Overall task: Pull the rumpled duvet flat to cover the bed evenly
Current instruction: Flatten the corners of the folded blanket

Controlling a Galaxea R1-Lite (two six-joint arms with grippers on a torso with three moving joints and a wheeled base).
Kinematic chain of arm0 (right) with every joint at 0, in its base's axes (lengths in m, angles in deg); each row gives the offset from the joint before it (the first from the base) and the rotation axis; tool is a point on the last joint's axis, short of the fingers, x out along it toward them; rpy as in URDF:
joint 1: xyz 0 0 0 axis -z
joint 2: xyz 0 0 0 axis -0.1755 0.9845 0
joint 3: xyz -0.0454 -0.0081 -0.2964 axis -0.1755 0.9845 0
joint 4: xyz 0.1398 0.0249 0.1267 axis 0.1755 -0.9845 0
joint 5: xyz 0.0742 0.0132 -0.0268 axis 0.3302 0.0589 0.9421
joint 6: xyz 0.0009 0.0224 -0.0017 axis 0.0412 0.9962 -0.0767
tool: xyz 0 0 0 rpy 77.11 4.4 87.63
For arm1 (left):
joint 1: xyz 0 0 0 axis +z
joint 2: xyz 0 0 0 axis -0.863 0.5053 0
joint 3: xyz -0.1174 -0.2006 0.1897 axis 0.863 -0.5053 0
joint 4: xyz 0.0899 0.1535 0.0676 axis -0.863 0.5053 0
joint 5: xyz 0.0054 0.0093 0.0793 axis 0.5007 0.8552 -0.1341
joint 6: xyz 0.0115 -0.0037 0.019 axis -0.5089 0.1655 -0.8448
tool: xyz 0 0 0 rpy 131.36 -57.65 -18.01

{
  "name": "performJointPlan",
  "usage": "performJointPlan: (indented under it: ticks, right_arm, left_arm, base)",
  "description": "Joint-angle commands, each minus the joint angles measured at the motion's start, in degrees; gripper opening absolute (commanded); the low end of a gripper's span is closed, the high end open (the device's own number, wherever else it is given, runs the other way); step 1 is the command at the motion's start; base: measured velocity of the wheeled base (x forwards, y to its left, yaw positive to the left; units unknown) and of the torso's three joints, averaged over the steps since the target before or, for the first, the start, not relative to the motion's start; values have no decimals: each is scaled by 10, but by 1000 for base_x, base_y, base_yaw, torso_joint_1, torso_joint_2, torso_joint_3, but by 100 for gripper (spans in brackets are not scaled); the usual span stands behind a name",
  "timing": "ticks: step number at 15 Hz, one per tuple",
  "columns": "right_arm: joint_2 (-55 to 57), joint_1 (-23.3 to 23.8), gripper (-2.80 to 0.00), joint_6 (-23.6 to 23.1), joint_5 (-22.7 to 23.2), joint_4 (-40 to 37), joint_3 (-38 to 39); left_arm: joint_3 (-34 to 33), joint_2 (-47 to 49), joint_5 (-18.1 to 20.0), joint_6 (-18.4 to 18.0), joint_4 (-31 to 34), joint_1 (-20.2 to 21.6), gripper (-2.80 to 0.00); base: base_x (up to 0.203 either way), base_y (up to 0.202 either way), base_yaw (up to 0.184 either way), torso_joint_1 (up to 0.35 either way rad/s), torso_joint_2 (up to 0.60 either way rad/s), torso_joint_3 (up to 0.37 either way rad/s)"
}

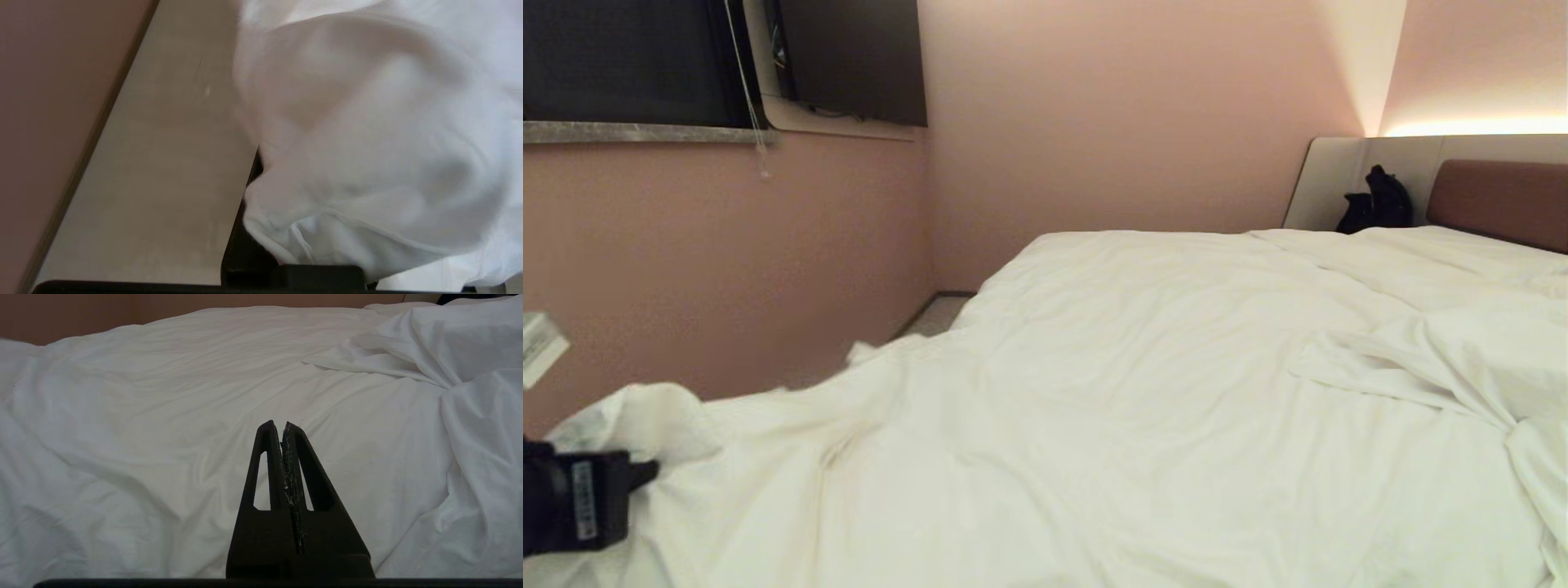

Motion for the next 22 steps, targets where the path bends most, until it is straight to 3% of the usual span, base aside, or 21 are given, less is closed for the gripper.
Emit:
performJointPlan:
  ticks: [1, 3, 6, 13, 14, 22]
  right_arm:
    - [1, 0, -280, 0, 0, 0, 0]
    - [1, 0, -280, 0, 1, 0, 0]
    - [1, 0, -280, 0, 0, 0, 0]
    - [1, 0, -280, 0, 1, 0, 0]
    - [1, 0, -280, 0, 0, 0, 1]
    - [1, 0, -280, 0, 0, 0, 0]
  left_arm:
    - [-5, -62, 2, 4, 51, 20, -280]
    - [-8, -86, 2, 16, 99, 44, -280]
    - [-11, -106, 4, 18, 135, 47, -280]
    - [-10, -105, 22, 31, 140, 48, -280]
    - [-10, -105, 22, 31, 142, 48, 0]
    - [7, -100, 35, 32, 136, 47, 0]
  base:
    - [0, 0, 0, 0, 0, 0]
    - [0, 0, 0, 0, 0, 0]
    - [0, 0, 0, 0, 0, 0]
    - [0, 0, 0, 0, 0, 0]
    - [0, 0, 0, 0, 0, 0]
    - [0, 0, 0, 0, 0, 0]
